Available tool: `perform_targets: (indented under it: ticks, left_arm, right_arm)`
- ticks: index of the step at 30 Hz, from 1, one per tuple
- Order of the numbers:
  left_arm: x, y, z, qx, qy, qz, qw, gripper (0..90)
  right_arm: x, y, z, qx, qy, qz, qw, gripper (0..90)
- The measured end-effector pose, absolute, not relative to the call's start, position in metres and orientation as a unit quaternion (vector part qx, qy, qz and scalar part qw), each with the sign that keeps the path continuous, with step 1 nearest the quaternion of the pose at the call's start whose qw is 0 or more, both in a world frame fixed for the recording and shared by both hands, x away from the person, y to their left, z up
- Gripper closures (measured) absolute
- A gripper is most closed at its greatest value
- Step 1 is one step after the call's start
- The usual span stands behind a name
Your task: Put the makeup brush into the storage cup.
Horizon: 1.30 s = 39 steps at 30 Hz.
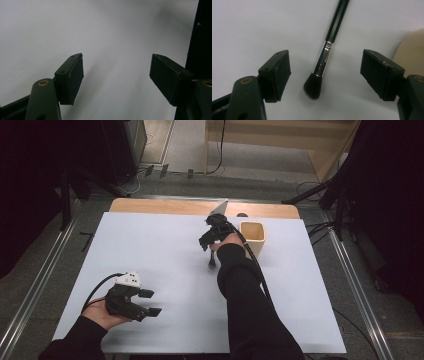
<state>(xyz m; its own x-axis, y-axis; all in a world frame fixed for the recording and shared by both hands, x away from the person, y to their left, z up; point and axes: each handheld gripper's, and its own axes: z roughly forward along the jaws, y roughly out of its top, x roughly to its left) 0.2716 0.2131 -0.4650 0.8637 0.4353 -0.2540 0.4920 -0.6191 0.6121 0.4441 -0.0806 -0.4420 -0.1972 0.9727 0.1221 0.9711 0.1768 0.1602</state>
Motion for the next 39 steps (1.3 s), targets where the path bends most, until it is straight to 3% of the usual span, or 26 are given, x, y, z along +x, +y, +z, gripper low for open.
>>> perform_targets:
  ticks: [19, 39]
  left_arm:
    - [0.272, 0.214, -0.465, 0.897, 0.263, -0.042, 0.353, 27.7]
    - [0.272, 0.213, -0.465, 0.897, 0.262, -0.043, 0.353, 27.6]
  right_arm:
    - [0.450, -0.068, -0.462, 0.649, 0.754, 0.098, -0.001, 28.9]
    - [0.455, -0.060, -0.480, 0.667, 0.744, 0.041, 0.019, 42.3]
